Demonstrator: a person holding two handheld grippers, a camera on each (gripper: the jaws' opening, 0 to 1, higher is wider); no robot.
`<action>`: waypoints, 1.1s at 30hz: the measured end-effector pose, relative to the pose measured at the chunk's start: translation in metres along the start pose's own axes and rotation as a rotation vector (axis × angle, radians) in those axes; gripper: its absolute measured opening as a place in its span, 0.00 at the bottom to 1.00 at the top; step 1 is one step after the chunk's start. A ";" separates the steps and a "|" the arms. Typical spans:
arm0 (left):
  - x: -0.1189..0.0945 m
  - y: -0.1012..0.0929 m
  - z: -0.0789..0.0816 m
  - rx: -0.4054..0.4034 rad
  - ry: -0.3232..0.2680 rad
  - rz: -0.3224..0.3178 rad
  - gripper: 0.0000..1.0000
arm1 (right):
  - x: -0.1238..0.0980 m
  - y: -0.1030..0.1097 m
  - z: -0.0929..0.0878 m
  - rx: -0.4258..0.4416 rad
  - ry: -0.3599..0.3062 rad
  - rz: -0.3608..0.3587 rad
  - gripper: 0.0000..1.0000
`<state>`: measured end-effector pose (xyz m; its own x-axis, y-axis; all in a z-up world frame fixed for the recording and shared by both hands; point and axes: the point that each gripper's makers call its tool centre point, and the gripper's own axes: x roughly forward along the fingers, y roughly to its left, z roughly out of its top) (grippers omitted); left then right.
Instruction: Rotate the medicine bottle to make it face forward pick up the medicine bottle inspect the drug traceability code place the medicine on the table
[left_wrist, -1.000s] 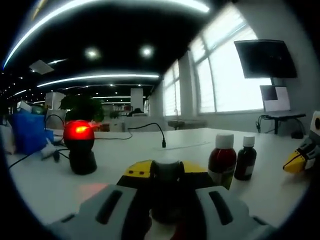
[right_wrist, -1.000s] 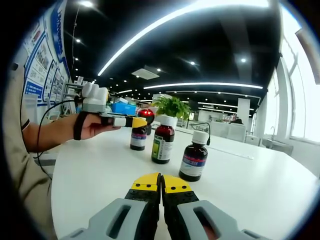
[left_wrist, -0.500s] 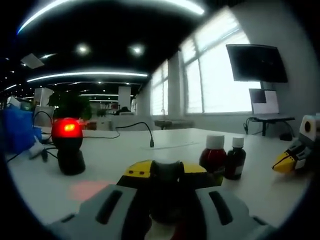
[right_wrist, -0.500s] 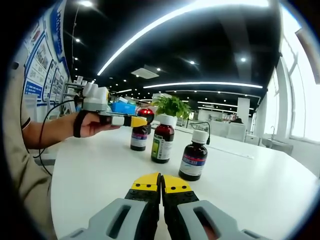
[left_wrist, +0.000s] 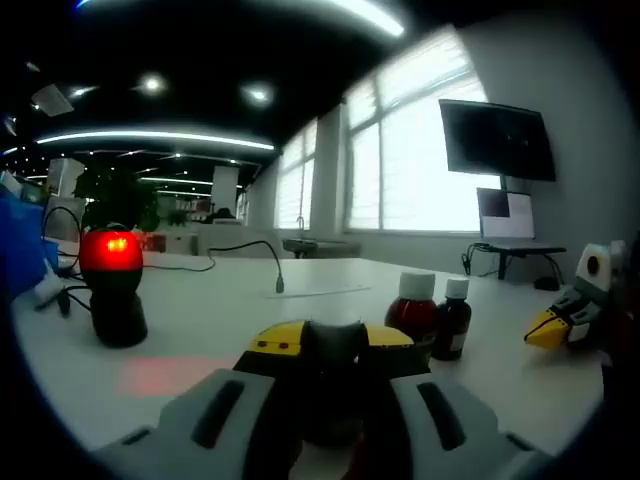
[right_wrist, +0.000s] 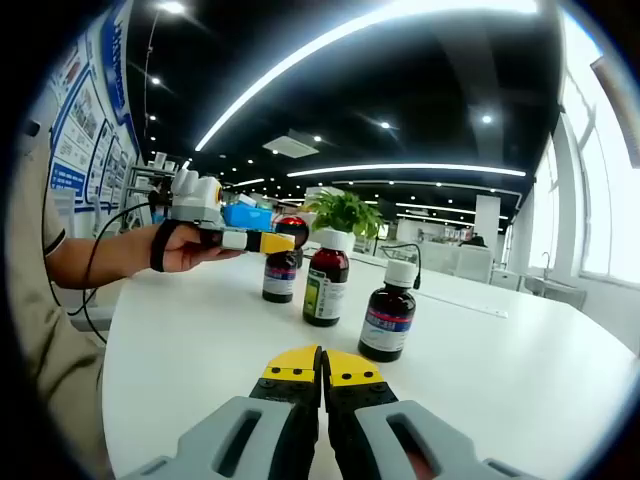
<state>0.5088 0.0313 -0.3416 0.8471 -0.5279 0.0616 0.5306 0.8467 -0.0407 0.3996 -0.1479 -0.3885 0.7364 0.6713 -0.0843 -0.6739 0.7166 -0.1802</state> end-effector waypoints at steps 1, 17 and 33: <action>0.000 0.000 0.000 -0.002 -0.001 -0.009 0.11 | 0.000 0.000 0.000 0.001 -0.001 0.000 0.00; 0.000 -0.006 0.001 -0.003 -0.026 -0.113 0.11 | 0.000 0.001 0.000 -0.002 0.001 -0.001 0.00; -0.002 -0.005 -0.001 -0.016 -0.022 -0.097 0.17 | 0.000 0.002 0.001 -0.005 -0.001 0.000 0.00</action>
<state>0.5043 0.0285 -0.3421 0.7912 -0.6053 0.0875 0.6103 0.7906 -0.0495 0.3983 -0.1463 -0.3882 0.7362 0.6716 -0.0836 -0.6738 0.7155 -0.1848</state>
